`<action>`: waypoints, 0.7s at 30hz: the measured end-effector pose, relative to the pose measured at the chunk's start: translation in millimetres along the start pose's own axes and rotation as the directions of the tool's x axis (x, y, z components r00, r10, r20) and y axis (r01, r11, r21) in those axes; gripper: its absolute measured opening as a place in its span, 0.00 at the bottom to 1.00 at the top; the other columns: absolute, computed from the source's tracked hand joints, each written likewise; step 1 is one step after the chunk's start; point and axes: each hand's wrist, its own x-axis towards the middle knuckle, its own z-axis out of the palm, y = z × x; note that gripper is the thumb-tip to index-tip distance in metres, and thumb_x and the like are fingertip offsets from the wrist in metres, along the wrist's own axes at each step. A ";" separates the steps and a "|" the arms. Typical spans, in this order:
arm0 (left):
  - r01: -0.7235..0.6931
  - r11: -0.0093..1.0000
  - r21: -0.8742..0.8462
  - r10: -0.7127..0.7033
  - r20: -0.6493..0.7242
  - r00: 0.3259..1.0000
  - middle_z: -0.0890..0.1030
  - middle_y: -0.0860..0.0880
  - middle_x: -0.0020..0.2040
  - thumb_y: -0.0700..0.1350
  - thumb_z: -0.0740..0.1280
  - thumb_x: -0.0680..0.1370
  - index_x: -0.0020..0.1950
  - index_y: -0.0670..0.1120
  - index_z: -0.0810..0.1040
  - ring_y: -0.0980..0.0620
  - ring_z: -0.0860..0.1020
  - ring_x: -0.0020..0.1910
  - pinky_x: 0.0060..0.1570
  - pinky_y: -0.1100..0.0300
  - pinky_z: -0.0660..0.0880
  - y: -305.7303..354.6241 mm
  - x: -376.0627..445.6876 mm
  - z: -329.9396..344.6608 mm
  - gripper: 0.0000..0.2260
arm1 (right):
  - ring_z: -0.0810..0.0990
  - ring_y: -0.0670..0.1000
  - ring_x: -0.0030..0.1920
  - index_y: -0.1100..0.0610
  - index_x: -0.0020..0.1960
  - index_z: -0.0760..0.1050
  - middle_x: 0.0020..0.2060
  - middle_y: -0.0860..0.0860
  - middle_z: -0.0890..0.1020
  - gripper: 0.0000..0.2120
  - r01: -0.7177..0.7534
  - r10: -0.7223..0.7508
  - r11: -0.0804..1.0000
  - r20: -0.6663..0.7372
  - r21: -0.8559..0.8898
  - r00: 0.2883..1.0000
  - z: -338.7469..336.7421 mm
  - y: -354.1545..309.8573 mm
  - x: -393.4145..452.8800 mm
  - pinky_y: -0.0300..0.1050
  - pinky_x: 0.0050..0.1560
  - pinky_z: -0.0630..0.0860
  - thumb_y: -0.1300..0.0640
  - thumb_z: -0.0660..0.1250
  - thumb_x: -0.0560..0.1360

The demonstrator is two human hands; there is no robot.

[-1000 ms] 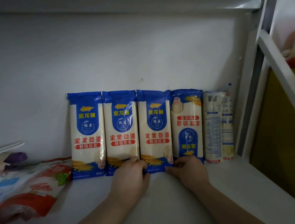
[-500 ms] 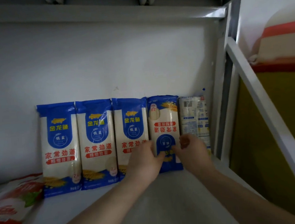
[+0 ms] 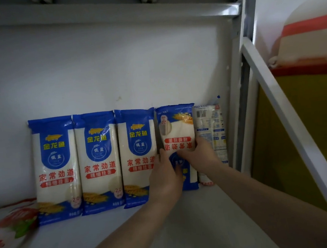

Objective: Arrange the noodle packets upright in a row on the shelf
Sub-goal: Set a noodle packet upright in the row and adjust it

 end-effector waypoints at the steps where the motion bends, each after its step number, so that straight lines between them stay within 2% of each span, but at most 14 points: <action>1: -0.035 0.999 -0.023 0.034 -0.023 0.999 0.73 0.51 0.64 0.47 0.63 0.79 0.72 0.49 0.63 0.53 0.74 0.62 0.60 0.56 0.75 -1.3 -3.1 -3.3 0.22 | 0.78 0.44 0.42 0.56 0.55 0.73 0.46 0.48 0.80 0.14 0.019 -0.019 1.000 0.009 0.010 1.000 -4.5 0.9 -4.1 0.33 0.34 0.74 0.61 0.72 0.72; 5: -0.144 0.984 -0.101 0.141 -0.035 0.989 0.74 0.54 0.54 0.48 0.64 0.78 0.64 0.51 0.71 0.59 0.74 0.53 0.52 0.66 0.73 -0.3 -12.9 -18.7 0.14 | 0.80 0.39 0.43 0.50 0.51 0.74 0.41 0.41 0.80 0.16 0.097 -0.103 0.993 0.097 0.066 0.990 -25.9 2.0 -20.7 0.29 0.31 0.75 0.63 0.75 0.68; 8: -0.247 0.965 -0.091 0.248 -0.010 0.969 0.72 0.54 0.49 0.48 0.62 0.79 0.56 0.48 0.75 0.60 0.74 0.47 0.48 0.65 0.75 1.1 -23.7 -24.4 0.08 | 0.81 0.39 0.44 0.52 0.51 0.77 0.43 0.40 0.82 0.17 0.123 -0.141 0.984 0.142 0.128 0.980 -34.7 5.2 -32.1 0.28 0.33 0.77 0.66 0.75 0.67; 11: -0.307 0.945 -0.112 0.304 -0.038 0.952 0.74 0.53 0.48 0.48 0.64 0.78 0.55 0.47 0.75 0.58 0.75 0.47 0.49 0.60 0.75 -3.9 -34.3 -23.3 0.08 | 0.84 0.42 0.45 0.50 0.49 0.78 0.41 0.40 0.86 0.19 0.158 -0.184 0.969 0.126 0.188 0.975 -37.0 11.9 -44.6 0.33 0.38 0.79 0.69 0.75 0.65; 13: -0.242 0.951 -0.191 0.229 -0.086 0.970 0.75 0.53 0.51 0.52 0.66 0.76 0.58 0.47 0.74 0.57 0.75 0.50 0.51 0.60 0.76 -3.9 -41.8 -23.1 0.14 | 0.85 0.41 0.44 0.49 0.47 0.79 0.39 0.39 0.86 0.19 0.201 -0.219 0.949 0.049 0.242 0.975 -37.4 14.1 -54.5 0.35 0.37 0.80 0.70 0.75 0.64; 15: 0.016 0.929 -0.369 -0.057 -0.100 0.993 0.75 0.54 0.54 0.55 0.68 0.73 0.62 0.49 0.71 0.58 0.75 0.53 0.51 0.64 0.74 7.5 -50.2 -29.7 0.20 | 0.84 0.40 0.41 0.48 0.45 0.79 0.38 0.39 0.86 0.20 0.231 -0.222 0.922 -0.065 0.312 0.973 -37.2 13.7 -63.8 0.35 0.35 0.80 0.70 0.75 0.64; 16: 0.187 0.860 -0.475 -0.234 -0.041 0.971 0.75 0.54 0.54 0.56 0.70 0.72 0.62 0.49 0.71 0.58 0.75 0.53 0.50 0.66 0.72 12.4 -54.2 -32.7 0.21 | 0.85 0.41 0.42 0.48 0.45 0.79 0.39 0.40 0.86 0.19 0.231 -0.203 0.907 -0.117 0.351 0.972 -36.7 12.7 -67.5 0.38 0.36 0.81 0.70 0.76 0.64; 18: 0.507 0.591 -0.628 -0.492 0.217 0.843 0.78 0.48 0.57 0.59 0.72 0.69 0.60 0.48 0.73 0.51 0.77 0.57 0.56 0.61 0.72 21.8 -61.0 -36.3 0.25 | 0.85 0.46 0.44 0.49 0.47 0.79 0.43 0.45 0.86 0.18 0.207 -0.143 0.872 -0.175 0.444 0.974 -35.3 10.0 -73.9 0.45 0.39 0.81 0.67 0.76 0.64; 19: 0.605 0.439 -0.664 -0.540 0.343 0.769 0.78 0.44 0.60 0.61 0.74 0.64 0.60 0.47 0.74 0.45 0.76 0.60 0.62 0.54 0.72 27.2 -64.3 -38.5 0.30 | 0.85 0.49 0.46 0.50 0.49 0.79 0.45 0.46 0.86 0.18 0.193 -0.112 0.834 -0.184 0.517 0.977 -33.5 8.0 -77.1 0.47 0.40 0.81 0.66 0.75 0.63; 20: 0.663 0.302 -0.685 -0.548 0.445 0.708 0.78 0.41 0.60 0.63 0.74 0.59 0.60 0.45 0.75 0.43 0.76 0.61 0.64 0.50 0.72 33.0 -67.9 -41.1 0.35 | 0.85 0.50 0.46 0.51 0.50 0.79 0.46 0.48 0.86 0.18 0.171 -0.077 0.777 -0.179 0.606 0.981 -31.3 4.5 -81.0 0.49 0.42 0.81 0.65 0.74 0.64; 21: 0.685 0.192 -0.703 -0.527 0.515 0.676 0.79 0.41 0.58 0.62 0.74 0.56 0.58 0.43 0.75 0.43 0.77 0.59 0.62 0.49 0.73 38.6 -71.1 -42.3 0.37 | 0.86 0.50 0.46 0.51 0.52 0.79 0.46 0.49 0.86 0.18 0.143 -0.038 0.712 -0.165 0.687 0.986 -28.6 1.1 -84.5 0.49 0.42 0.80 0.65 0.73 0.64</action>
